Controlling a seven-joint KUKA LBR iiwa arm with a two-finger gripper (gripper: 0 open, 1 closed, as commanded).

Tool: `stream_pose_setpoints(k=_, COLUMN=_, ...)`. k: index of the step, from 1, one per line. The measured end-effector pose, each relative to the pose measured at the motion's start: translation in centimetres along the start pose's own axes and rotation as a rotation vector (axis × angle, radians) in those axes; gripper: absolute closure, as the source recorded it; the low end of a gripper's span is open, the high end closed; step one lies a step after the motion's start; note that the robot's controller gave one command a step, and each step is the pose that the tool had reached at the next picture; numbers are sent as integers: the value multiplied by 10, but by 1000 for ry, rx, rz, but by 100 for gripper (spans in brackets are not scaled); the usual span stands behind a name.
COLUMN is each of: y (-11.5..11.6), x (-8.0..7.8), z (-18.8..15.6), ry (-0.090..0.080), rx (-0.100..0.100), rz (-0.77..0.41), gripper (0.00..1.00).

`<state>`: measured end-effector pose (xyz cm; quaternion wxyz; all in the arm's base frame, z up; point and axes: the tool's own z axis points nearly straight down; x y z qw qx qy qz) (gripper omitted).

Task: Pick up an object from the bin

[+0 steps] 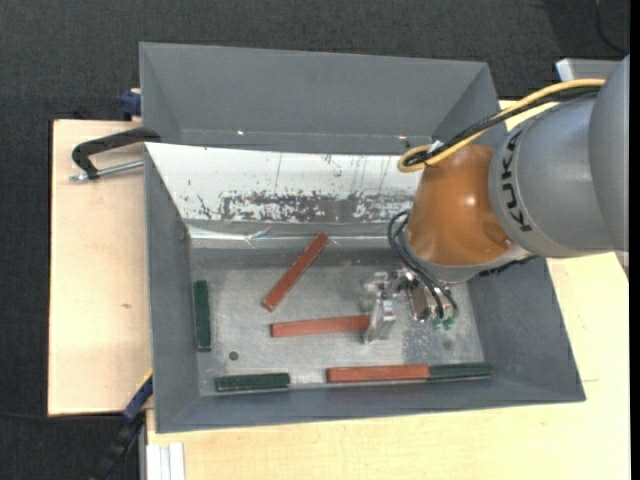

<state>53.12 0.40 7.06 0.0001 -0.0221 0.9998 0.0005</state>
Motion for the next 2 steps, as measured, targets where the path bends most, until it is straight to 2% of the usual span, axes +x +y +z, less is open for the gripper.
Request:
stream_pose_setpoints(k=1, y=3, x=-21, z=-169, ry=-11, rx=1, rz=-79, gripper=100)
stream_pose_setpoints(k=2, y=3, x=-20, z=-168, ry=-8, rx=1, rz=-79, gripper=100)
